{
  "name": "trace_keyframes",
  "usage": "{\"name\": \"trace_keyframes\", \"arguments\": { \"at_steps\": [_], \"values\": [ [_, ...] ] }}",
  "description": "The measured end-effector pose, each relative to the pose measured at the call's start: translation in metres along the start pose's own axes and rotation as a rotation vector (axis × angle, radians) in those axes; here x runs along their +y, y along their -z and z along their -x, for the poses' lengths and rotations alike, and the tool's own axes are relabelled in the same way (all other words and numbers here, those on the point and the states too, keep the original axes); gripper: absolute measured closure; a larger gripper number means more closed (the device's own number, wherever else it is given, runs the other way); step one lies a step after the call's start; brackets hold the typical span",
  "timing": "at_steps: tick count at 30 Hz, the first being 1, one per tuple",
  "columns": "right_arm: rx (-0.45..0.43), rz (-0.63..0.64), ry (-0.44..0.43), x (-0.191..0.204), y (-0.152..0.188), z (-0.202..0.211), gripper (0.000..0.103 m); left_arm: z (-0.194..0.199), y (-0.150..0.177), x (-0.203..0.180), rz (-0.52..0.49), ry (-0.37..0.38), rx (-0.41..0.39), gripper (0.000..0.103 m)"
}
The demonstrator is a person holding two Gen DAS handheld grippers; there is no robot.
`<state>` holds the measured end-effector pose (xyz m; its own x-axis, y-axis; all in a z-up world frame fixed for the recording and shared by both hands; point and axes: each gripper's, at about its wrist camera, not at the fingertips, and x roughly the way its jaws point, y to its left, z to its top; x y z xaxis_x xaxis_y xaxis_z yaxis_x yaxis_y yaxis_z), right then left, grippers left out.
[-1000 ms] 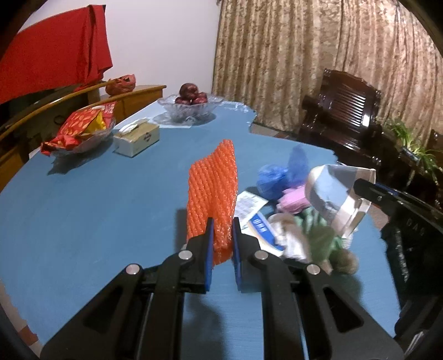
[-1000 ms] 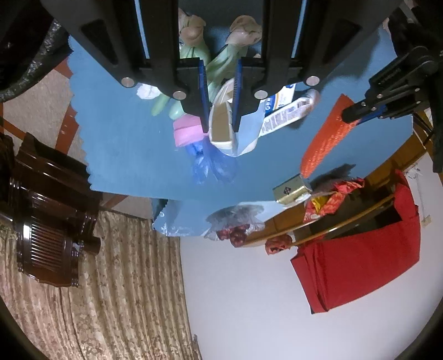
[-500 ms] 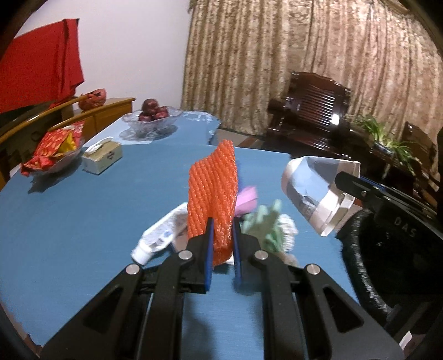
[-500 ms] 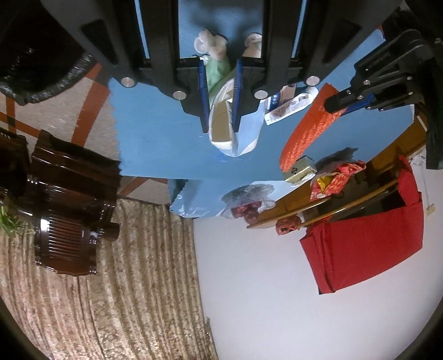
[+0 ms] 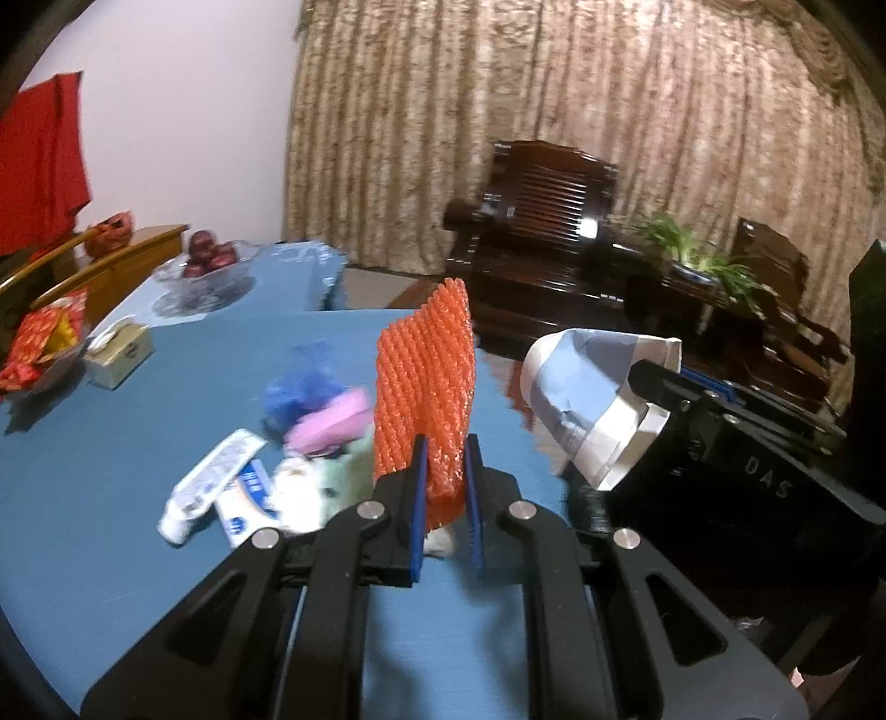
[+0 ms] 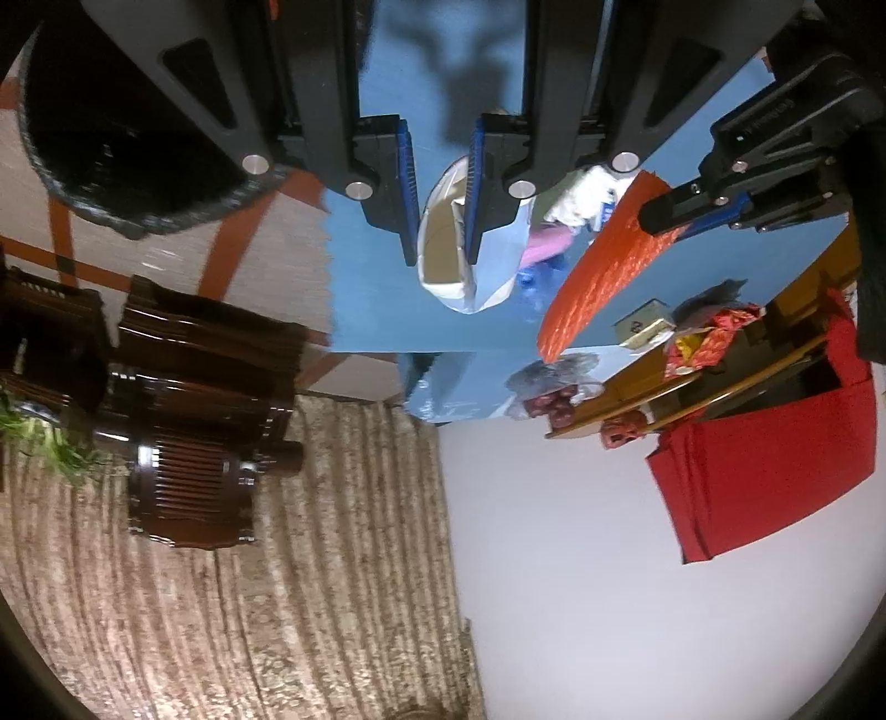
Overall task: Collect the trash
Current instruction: 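Grasp the white paper cup with the right gripper while the left gripper holds the orange net, then carry the orange net and white cup over the bin and open both grippers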
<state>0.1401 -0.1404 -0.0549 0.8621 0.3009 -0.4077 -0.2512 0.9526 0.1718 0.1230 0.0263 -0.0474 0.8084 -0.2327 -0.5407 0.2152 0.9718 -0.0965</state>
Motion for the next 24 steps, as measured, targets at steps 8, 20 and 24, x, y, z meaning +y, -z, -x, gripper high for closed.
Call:
{"name": "trace_keyframes", "arguments": {
  "at_steps": [8, 20, 24],
  "values": [
    [-0.002, -0.041, 0.127, -0.054, 0.015, 0.036, 0.088, -0.014, 0.001, -0.062, -0.073, 0.120, 0.011, 0.092],
    [0.022, -0.103, 0.297, -0.120, 0.040, 0.075, 0.088, -0.045, 0.011, -0.145, -0.179, 0.284, 0.049, 0.092],
    [0.032, -0.122, 0.335, -0.136, 0.045, 0.079, 0.088, -0.057, 0.016, -0.162, -0.201, 0.316, 0.067, 0.092]
  ]
}}
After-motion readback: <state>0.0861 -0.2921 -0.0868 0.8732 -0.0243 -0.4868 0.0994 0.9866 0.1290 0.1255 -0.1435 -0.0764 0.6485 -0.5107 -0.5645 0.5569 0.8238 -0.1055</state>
